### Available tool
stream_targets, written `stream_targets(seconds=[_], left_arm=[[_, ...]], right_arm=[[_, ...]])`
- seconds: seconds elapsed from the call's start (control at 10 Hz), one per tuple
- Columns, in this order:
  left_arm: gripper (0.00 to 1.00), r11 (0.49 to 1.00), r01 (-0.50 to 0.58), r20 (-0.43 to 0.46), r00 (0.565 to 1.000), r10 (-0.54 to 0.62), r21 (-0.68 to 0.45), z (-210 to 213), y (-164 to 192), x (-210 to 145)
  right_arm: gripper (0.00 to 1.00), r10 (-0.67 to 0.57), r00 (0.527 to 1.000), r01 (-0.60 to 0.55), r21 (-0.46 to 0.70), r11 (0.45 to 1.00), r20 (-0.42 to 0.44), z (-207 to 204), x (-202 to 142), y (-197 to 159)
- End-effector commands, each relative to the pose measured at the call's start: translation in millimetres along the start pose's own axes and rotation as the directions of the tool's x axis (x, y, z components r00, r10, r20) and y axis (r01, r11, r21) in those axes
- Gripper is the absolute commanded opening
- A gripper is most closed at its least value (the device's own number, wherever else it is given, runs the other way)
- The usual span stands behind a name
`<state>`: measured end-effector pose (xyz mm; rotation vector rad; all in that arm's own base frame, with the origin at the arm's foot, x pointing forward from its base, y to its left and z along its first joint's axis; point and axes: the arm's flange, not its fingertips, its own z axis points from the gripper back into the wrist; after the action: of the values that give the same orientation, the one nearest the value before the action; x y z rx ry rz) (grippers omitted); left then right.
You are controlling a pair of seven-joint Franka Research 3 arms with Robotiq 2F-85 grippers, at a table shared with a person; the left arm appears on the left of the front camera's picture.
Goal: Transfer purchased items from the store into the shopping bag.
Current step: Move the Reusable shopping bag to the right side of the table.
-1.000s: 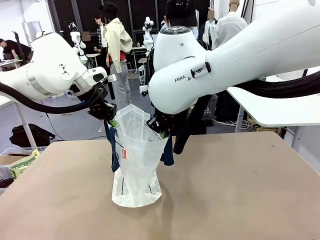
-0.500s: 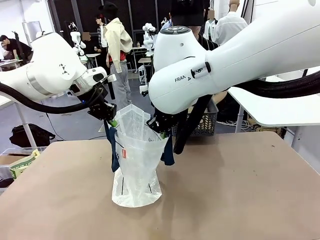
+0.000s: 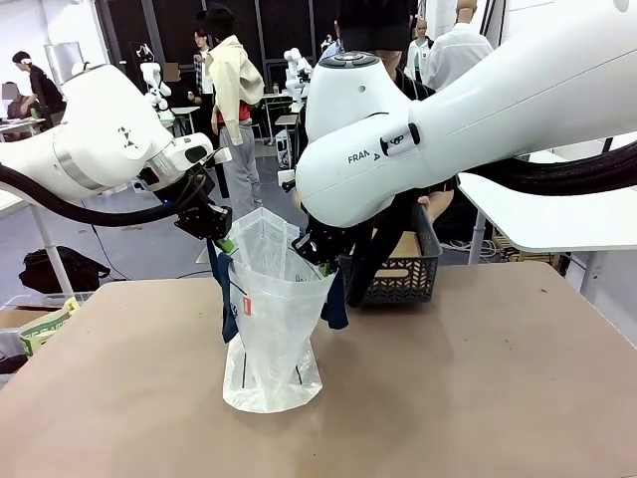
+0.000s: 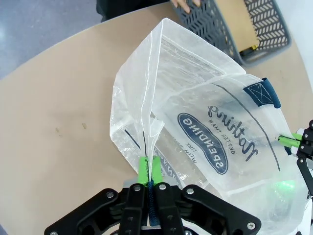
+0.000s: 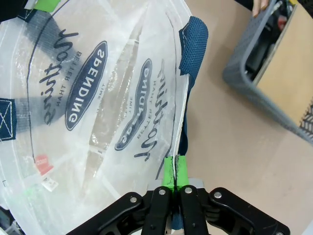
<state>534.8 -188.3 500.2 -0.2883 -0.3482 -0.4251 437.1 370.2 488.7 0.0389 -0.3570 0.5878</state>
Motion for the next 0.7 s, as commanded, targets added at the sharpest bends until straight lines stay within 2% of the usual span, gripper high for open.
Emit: stream_targets(seconds=[0.0,0.6], left_arm=[[0.0,1.0,-0.004,0.014,1.0,0.004,0.004,2.1,0.9,-2.9],[0.0,1.0,-0.004,0.014,1.0,0.004,0.004,2.1,0.9,-2.9]], right_arm=[[0.0,0.0,1.0,0.0,0.001,1.0,0.0,0.1,-4.2,-1.0],[0.0,0.0,1.0,0.0,0.001,1.0,0.0,0.1,-4.2,-1.0]])
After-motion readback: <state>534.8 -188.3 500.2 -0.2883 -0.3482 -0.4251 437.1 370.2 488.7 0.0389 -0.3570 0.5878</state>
